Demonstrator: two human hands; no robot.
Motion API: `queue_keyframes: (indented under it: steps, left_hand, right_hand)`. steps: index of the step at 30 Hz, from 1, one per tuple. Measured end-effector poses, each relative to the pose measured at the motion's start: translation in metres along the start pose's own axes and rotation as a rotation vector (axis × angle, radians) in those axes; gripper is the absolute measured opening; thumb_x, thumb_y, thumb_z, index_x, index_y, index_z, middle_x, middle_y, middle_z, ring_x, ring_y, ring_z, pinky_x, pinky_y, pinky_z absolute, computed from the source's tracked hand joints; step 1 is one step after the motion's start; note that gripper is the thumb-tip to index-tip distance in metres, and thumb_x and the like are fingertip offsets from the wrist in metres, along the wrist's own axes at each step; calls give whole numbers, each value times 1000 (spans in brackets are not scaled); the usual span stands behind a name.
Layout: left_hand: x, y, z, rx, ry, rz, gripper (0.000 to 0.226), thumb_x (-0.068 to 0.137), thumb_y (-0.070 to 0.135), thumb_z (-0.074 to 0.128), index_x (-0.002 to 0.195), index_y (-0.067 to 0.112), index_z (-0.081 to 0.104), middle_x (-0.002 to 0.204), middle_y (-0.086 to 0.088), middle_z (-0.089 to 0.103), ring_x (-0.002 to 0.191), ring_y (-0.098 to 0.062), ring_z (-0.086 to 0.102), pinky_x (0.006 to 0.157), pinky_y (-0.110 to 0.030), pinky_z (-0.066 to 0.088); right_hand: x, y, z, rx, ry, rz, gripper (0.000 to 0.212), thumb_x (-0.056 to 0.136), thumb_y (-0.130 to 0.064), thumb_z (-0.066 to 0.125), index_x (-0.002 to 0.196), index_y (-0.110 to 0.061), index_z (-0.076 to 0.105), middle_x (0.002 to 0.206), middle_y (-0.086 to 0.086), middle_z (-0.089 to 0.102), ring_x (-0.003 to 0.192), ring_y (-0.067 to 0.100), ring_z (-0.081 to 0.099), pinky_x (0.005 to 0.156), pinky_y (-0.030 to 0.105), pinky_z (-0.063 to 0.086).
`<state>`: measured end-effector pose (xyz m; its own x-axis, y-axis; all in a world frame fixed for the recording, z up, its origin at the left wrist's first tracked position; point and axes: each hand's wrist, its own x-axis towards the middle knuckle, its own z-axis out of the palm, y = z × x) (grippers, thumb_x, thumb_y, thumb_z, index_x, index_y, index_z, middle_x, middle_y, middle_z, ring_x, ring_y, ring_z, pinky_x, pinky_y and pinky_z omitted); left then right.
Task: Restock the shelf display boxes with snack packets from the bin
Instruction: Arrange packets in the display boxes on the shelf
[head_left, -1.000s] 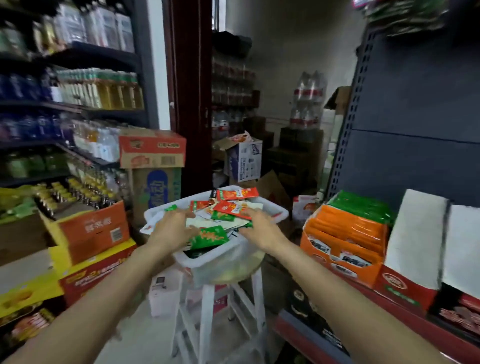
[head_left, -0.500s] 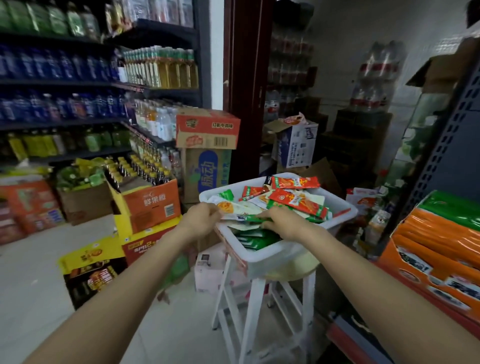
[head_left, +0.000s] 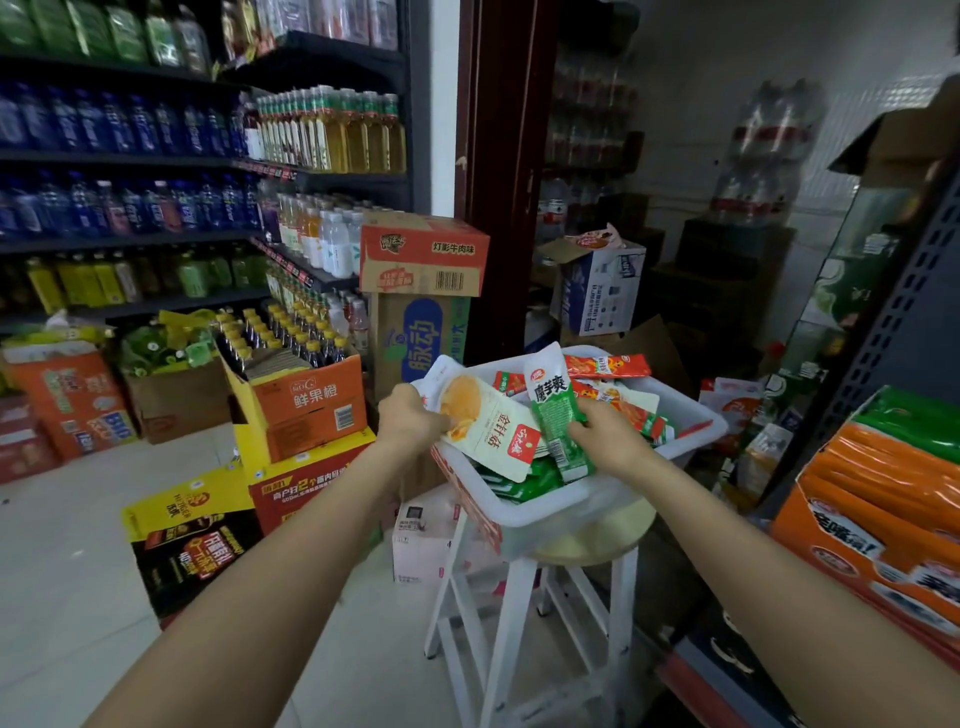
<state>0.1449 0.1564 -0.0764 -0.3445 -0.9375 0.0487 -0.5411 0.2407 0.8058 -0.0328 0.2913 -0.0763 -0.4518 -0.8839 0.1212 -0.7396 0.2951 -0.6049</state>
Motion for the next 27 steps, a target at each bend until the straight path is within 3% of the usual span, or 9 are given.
queue_keyframes:
  steps: [3,7,9,11,15,17,19,23,27]
  left_hand:
    - [-6,2,-6,-293,108,34,32,77,17,76,99,4,57,100,-14,65,88,-29,64,77,-40,56]
    - [-35,20,-11,-538,226,252,18,80,21,73,90,17,58,92,-3,68,80,-13,67,75,-39,58]
    - [-60,35,-8,-407,250,452,14,85,19,67,83,23,53,81,12,62,71,8,58,67,-20,53]
    - [-81,49,-4,-180,218,753,17,85,5,59,93,20,61,86,8,68,71,1,60,66,-25,49]
    - [-102,71,19,82,-29,1214,58,66,-6,43,115,12,68,122,-4,63,115,-15,56,104,-26,36]
    - [-111,85,24,98,-67,1212,52,71,-3,44,115,11,67,125,-7,62,118,-23,56,104,-26,34]
    - [-121,99,32,110,-98,1231,49,74,-3,48,117,11,66,127,-7,60,121,-25,54,107,-30,35]
    - [-160,132,49,246,-343,1189,56,88,21,61,141,22,42,147,4,40,137,-11,32,115,-29,18]
    - [-223,170,73,-255,-790,872,93,73,67,60,149,32,19,142,13,40,128,-3,39,106,-27,36]
  right_hand:
    - [-7,-4,-7,216,106,34,15,92,-1,46,97,-11,57,90,5,62,80,21,58,73,34,46]
    - [-27,-15,-25,702,175,160,26,92,0,41,90,-21,57,93,3,66,85,20,64,80,44,54]
    - [-39,-20,-37,855,178,188,26,94,1,40,96,-19,56,97,3,66,86,19,66,71,42,57]
    - [-52,-25,-50,976,185,199,23,96,-1,39,107,-15,55,99,6,67,85,21,67,60,37,59]
    - [-85,-27,-78,1287,222,210,31,101,-23,38,121,-10,58,111,15,67,98,31,66,80,49,56]
    - [-106,-22,-94,1386,259,225,43,101,-38,34,126,-10,54,115,17,65,102,33,64,84,52,52]
    - [-130,-16,-109,1408,306,234,53,97,-52,30,127,-13,50,116,17,63,100,31,64,72,46,56]
    - [-182,-4,-136,1209,476,178,30,100,-15,39,127,-9,49,114,13,65,85,24,67,56,34,58]
    - [-233,5,-153,1023,553,135,30,100,-30,41,119,-13,57,117,12,65,93,23,68,58,32,55]
